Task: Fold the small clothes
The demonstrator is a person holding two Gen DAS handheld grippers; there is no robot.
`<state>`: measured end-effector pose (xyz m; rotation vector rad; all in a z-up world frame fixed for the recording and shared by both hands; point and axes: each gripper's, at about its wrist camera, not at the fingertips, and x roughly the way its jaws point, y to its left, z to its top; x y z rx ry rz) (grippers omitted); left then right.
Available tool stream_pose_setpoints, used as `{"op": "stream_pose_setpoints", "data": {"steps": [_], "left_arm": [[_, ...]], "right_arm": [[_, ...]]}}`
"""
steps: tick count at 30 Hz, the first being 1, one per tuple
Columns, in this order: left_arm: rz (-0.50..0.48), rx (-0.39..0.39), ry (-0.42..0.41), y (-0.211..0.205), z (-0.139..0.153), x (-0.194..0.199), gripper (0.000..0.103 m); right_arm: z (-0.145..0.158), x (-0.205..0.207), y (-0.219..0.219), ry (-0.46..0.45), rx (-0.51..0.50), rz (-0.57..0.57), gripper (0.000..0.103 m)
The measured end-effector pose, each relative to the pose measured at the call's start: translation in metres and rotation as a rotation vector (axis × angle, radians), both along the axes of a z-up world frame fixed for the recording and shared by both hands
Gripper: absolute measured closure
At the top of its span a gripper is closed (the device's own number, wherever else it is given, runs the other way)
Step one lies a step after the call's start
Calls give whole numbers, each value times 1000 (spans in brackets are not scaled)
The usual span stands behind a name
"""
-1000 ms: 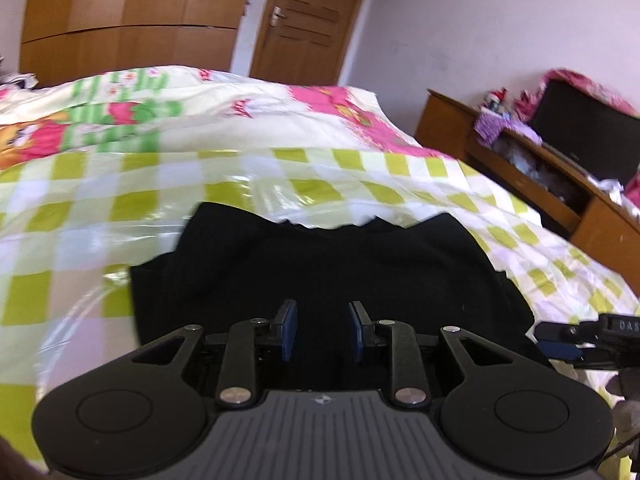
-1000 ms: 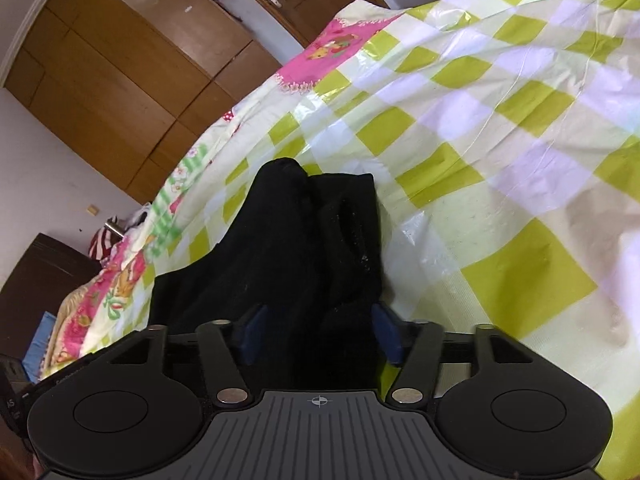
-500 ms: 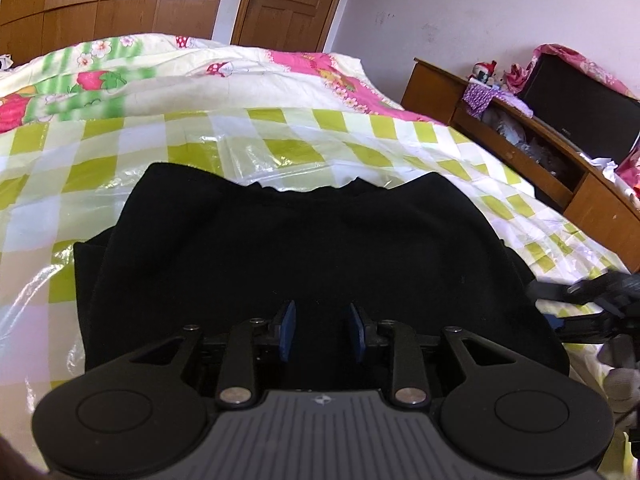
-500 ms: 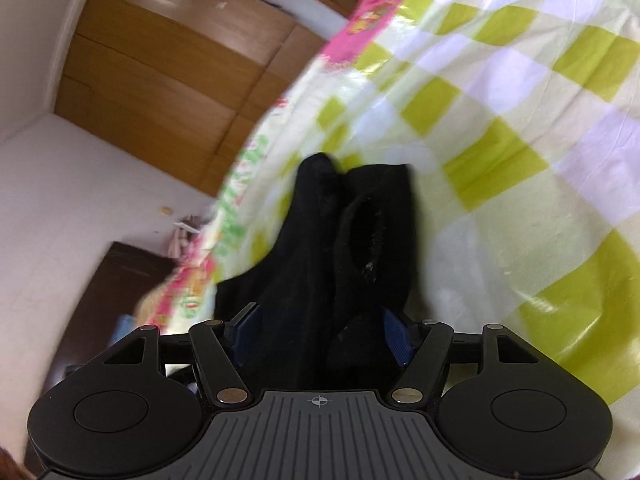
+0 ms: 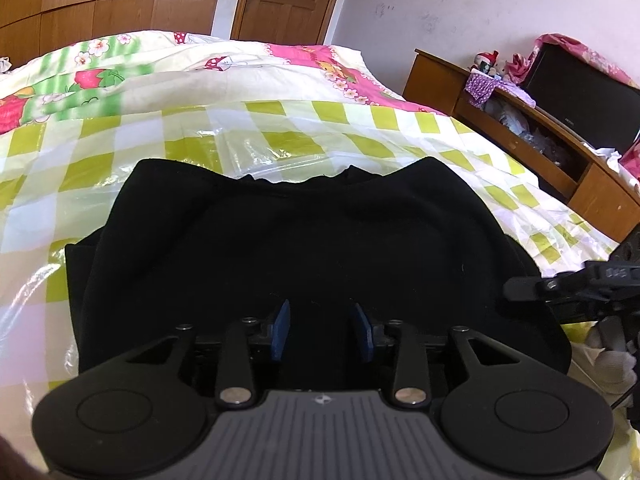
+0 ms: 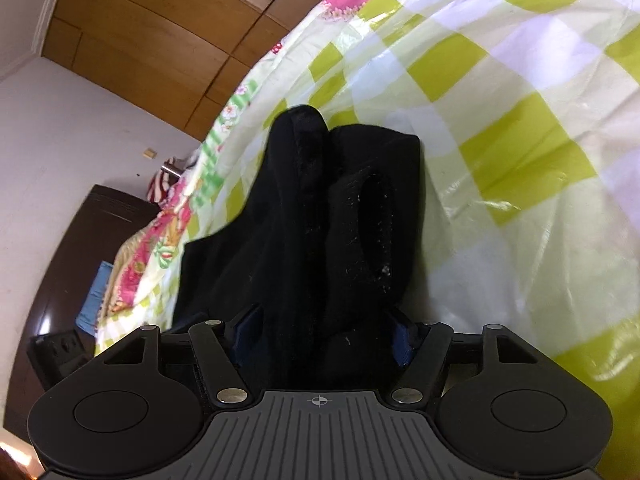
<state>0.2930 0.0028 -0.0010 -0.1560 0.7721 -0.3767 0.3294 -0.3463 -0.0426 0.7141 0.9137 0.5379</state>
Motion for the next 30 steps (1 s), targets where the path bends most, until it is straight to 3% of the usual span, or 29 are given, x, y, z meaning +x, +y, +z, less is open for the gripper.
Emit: {"op": "stream_pose_setpoints", "data": {"steps": [4, 5, 9, 13, 21, 24, 27, 28, 30], "left_arm": [[3, -18, 8, 2, -2, 2, 54], [5, -21, 13, 2, -3, 2, 54], [19, -15, 22, 0, -3, 2, 54], [-1, 4, 21, -2, -2, 1, 53], [15, 2, 27, -5, -5, 3, 49], [18, 9, 26, -7, -5, 3, 48], [23, 13, 30, -8, -5, 4, 47], [21, 17, 29, -9, -5, 4, 47], [21, 28, 24, -11, -5, 5, 47]], "right_arm": [[10, -22, -24, -60, 207, -23, 38], [11, -24, -26, -72, 205, -36, 38], [0, -12, -8, -36, -52, -52, 48], [13, -21, -8, -39, -126, 4, 46], [-3, -9, -11, 27, -41, 145, 43], [-3, -1, -13, 1, 43, 122, 43], [0, -3, -21, -62, 199, 100, 43], [-1, -4, -20, -78, 199, 87, 43], [-8, -1, -6, -49, 82, 82, 46]]}}
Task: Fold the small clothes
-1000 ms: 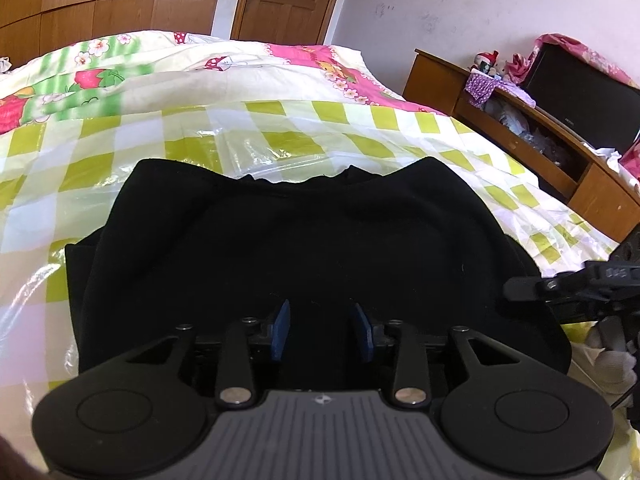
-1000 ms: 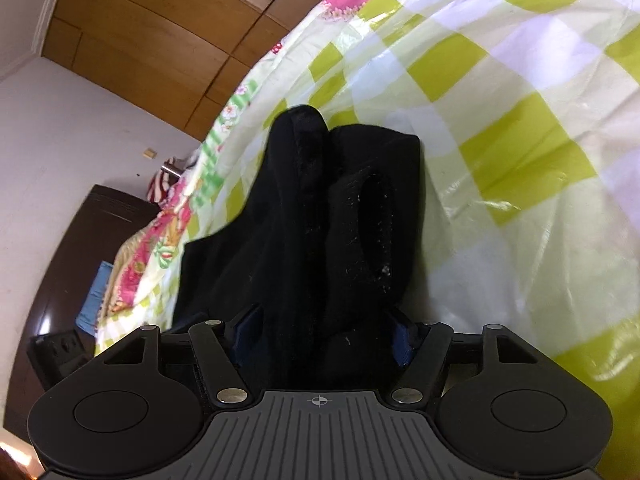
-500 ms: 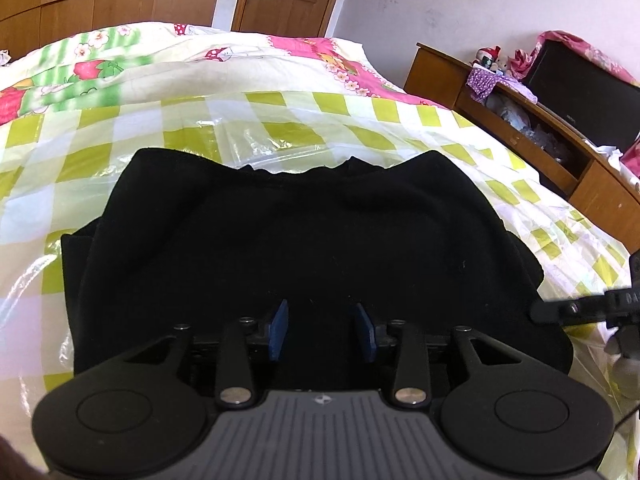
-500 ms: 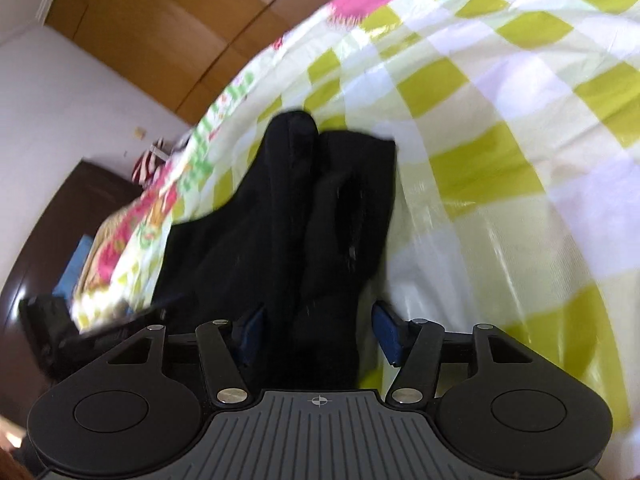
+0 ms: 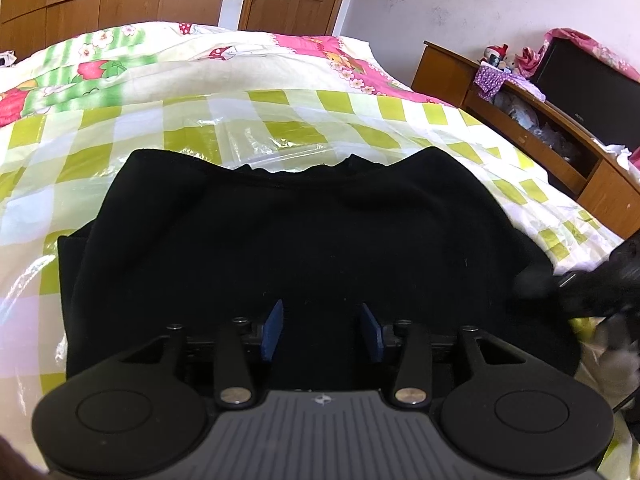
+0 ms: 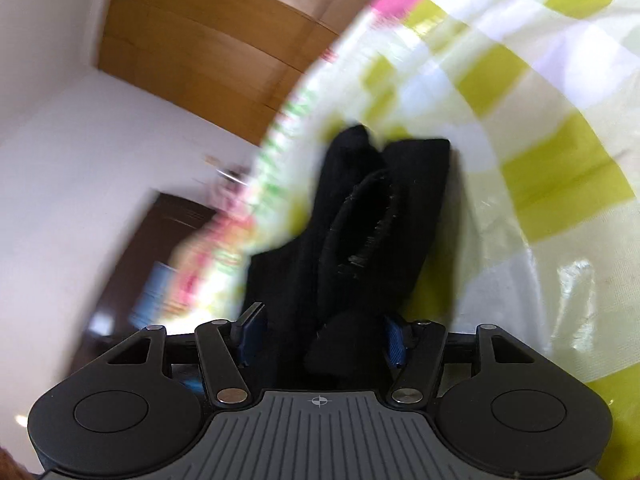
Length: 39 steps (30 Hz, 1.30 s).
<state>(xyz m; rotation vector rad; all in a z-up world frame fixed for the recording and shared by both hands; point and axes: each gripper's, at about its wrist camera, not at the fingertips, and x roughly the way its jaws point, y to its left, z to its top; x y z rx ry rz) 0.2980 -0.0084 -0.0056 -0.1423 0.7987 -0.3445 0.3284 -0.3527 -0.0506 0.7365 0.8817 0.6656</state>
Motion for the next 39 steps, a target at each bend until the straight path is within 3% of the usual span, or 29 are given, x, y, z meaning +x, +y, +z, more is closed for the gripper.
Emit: {"op": "stream_pose_setpoints", "data": {"steps": [2, 3, 5, 9, 14, 18, 21, 25, 27, 34, 39], "left_arm": [[14, 3, -5, -1, 0, 0, 47], [23, 5, -3, -2, -1, 1, 47], [29, 35, -8, -8, -4, -2, 47], [-17, 40, -22, -28, -9, -24, 46], [-59, 32, -47, -45, -7, -51, 46], [1, 38, -101, -33, 4, -76, 46], [38, -6, -53, -18, -8, -85, 46], [52, -68, -56, -6, -17, -96, 46], [54, -99, -58, 0, -22, -97, 46], [42, -229, -40, 30, -32, -93, 47], [34, -297, -23, 46, -42, -88, 50]], "right_arm": [[-1, 1, 17, -6, -86, -2, 56], [3, 1, 21, -7, -100, -13, 71], [6, 0, 17, 24, -67, -46, 77], [14, -24, -6, 31, 22, -137, 78], [34, -51, -13, 17, -80, -191, 79], [64, -59, -5, -29, -178, -217, 79], [98, -66, 34, -147, -323, -182, 78], [136, -70, 99, -286, -471, -99, 78], [145, -69, 129, -309, -510, -54, 78], [119, -54, 233, -266, -617, 85, 78], [99, -73, 288, -369, -802, 189, 78]]}}
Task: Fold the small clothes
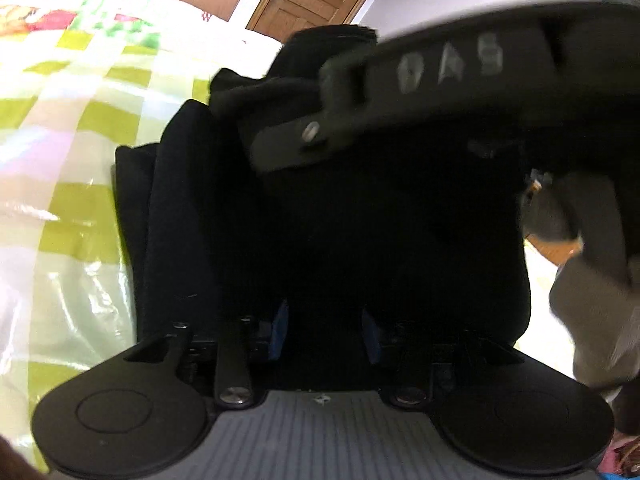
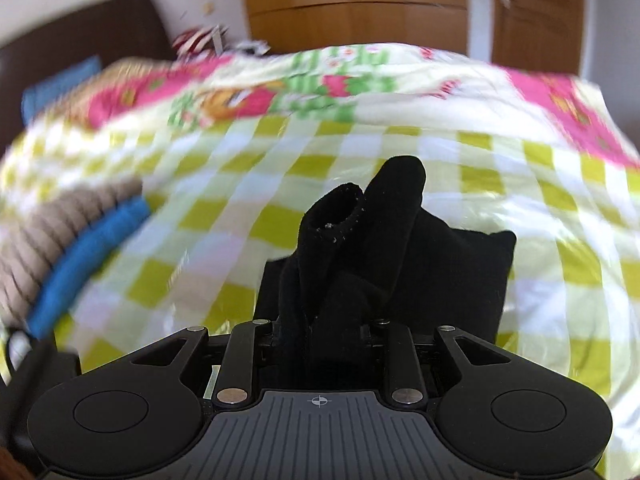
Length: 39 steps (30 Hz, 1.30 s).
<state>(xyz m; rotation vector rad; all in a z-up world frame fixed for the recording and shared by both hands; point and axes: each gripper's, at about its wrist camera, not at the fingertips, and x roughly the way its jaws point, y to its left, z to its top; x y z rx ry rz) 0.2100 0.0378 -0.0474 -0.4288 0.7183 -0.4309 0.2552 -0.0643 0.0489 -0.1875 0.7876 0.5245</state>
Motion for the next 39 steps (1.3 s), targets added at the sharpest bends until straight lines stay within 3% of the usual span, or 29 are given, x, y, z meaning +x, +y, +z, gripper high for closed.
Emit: {"op": "stream_pose_setpoints", "data": {"steps": [3, 7, 10, 12, 17, 21, 25, 32, 35, 36, 39], "left_arm": [[-10, 2, 1, 2, 0, 2, 50], [-13, -7, 15, 6, 3, 0, 50], [-16, -24, 39, 13, 11, -4, 49], [-21, -36, 55, 20, 13, -13, 48], [12, -38, 87, 39, 18, -37, 47], [50, -44, 90, 55, 25, -58, 47], [123, -95, 80, 73, 33, -75, 46], [170, -131, -88, 76, 70, -68, 43], [184, -84, -160, 75, 88, -79, 40], [177, -78, -161, 71, 92, -75, 33], [142, -48, -137, 58, 91, -64, 31]], "right_arm": [[-7, -16, 18, -56, -114, 81, 75], [-6, -26, 27, -61, -161, 146, 67], [3, -36, 25, -71, -150, 166, 65], [12, -44, 21, -74, -132, 185, 56], [27, -66, 13, -116, -94, 279, 52], [34, -71, 5, -47, -3, 305, 51], [40, -61, -10, -37, 54, 239, 51], [31, -7, -29, 15, 112, 22, 50], [25, 14, -27, 3, 111, -3, 50], [23, 19, -26, 15, 122, 6, 50], [16, 33, -18, 84, 141, 50, 50]]}}
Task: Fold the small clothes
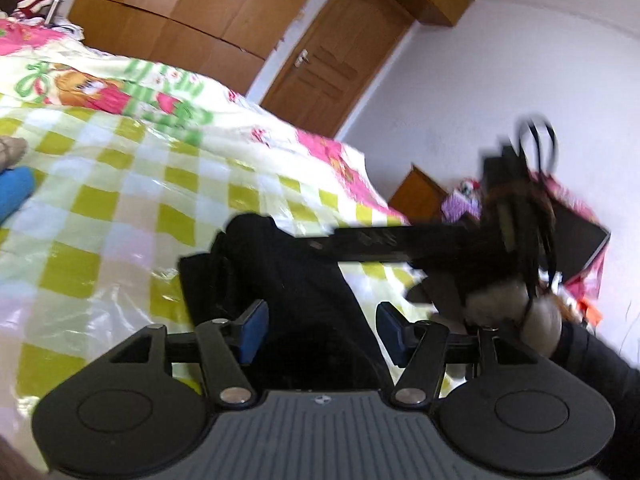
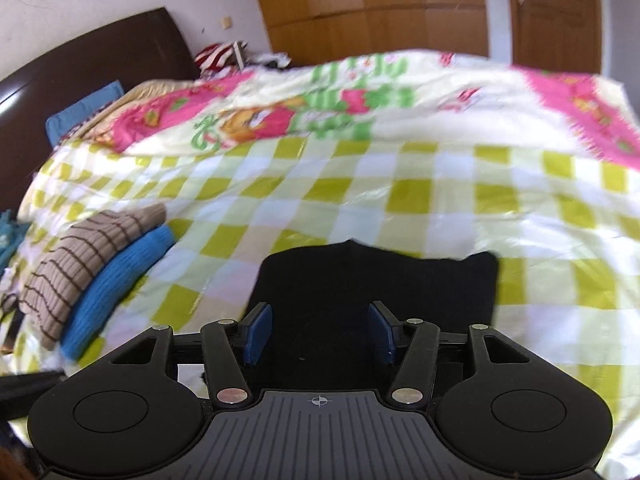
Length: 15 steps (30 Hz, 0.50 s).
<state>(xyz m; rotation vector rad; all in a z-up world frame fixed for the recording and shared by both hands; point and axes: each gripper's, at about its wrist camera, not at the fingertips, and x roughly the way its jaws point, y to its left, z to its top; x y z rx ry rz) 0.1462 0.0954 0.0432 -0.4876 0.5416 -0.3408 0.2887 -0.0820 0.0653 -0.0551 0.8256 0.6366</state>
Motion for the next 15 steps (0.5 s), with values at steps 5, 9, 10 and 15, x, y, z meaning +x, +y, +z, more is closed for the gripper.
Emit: {"op": "stream_pose_setpoints", "data": {"steps": [5, 9, 10, 15], "left_arm": [[22, 129, 82, -27, -26, 12, 32], [-2, 114, 142, -25, -39, 9, 46], [-6, 100, 142, -22, -40, 7, 50], [-22, -29, 120, -6, -34, -2, 73]], "right_arm": [[-9, 3, 33, 6, -97, 52, 50], [-23, 3, 46, 45, -145, 66, 103], [-23, 3, 44, 69, -122, 60, 103], [6, -16, 32, 31, -19, 74, 103]]}}
